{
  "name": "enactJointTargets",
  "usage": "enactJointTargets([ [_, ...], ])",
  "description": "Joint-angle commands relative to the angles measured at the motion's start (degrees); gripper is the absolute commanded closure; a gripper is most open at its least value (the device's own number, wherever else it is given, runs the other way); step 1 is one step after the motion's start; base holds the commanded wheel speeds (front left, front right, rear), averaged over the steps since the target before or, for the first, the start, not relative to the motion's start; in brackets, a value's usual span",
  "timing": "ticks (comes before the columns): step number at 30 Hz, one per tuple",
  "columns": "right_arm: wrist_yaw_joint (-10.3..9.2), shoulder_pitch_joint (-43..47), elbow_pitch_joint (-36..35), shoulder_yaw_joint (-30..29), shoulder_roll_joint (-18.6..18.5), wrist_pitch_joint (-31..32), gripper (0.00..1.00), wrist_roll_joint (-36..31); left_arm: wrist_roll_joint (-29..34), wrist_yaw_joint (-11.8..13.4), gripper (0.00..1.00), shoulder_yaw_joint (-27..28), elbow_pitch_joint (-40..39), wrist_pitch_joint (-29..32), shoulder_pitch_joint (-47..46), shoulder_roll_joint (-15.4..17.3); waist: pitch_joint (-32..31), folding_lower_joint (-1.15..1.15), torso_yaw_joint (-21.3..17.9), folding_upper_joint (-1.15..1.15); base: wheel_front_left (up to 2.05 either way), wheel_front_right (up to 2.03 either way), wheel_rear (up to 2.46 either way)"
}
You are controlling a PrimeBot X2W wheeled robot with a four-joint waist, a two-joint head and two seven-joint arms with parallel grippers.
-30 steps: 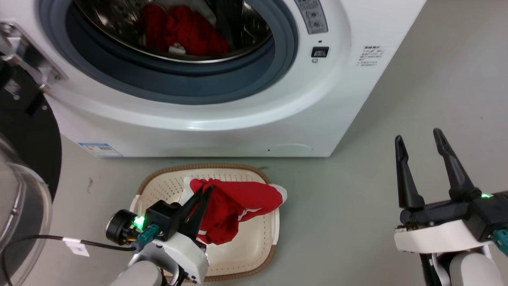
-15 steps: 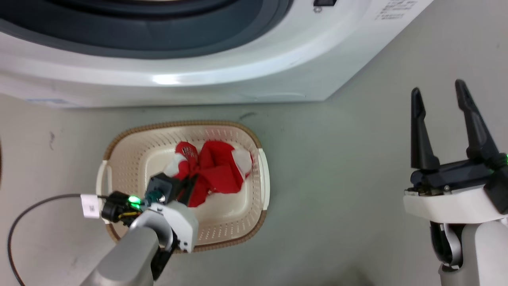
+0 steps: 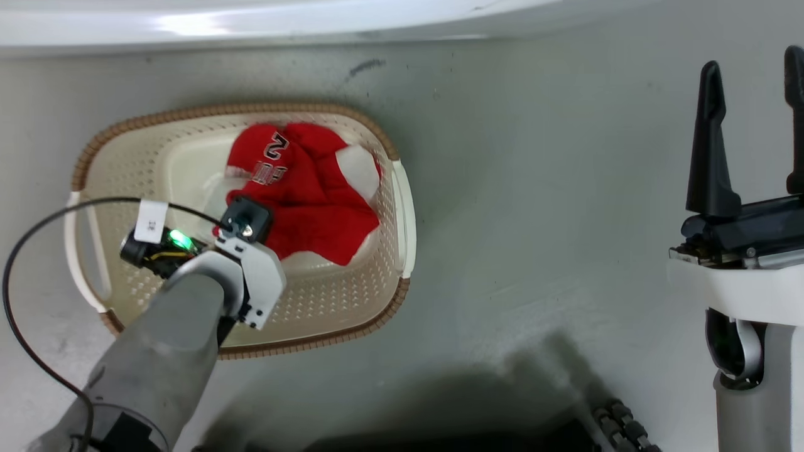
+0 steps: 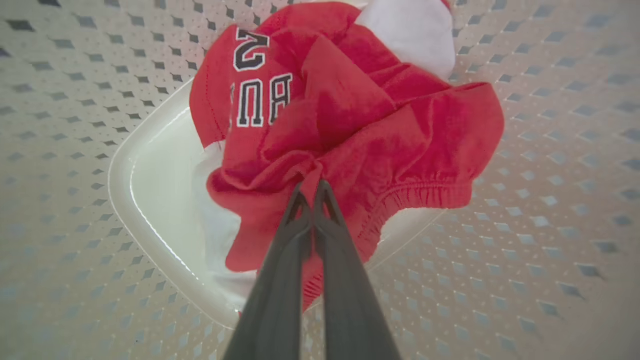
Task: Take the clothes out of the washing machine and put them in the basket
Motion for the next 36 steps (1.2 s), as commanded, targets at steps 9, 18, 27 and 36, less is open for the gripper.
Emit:
enactJointTargets([
  [9,-0.04,-1.8,-1.7,0.3,0.1,-0.1,0.00,1.0,0.8,-0.6,1.00,-2.4,4.6,1.2,-4.9,-0.8,6.2,-0.01,-1.2,0.00,0.00,0.00,0.00],
  [18,-0.04,-0.8,0.0,1.5,0.1,-0.1,0.00,0.6,-1.1,0.0,0.00,-1.0,5.1,-2.5,-1.6,-2.1,0.8,-0.01,-0.5,0.00,0.00,0.00,0.00],
  [27,-0.04,2.9,1.9,1.3,0.0,-0.1,0.00,-0.8,0.0,4.5,0.00,6.7,-15.1,-2.8,7.5,0.4,-9.0,-0.01,2.2,0.00,0.00,0.00,0.00],
  [36,-0.04,6.9,4.0,2.3,0.0,-0.1,0.00,-0.8,4.8,7.6,0.00,18.2,-32.3,-2.8,18.3,-1.1,-18.2,-0.01,3.4,0.00,0.00,0.00,0.00],
])
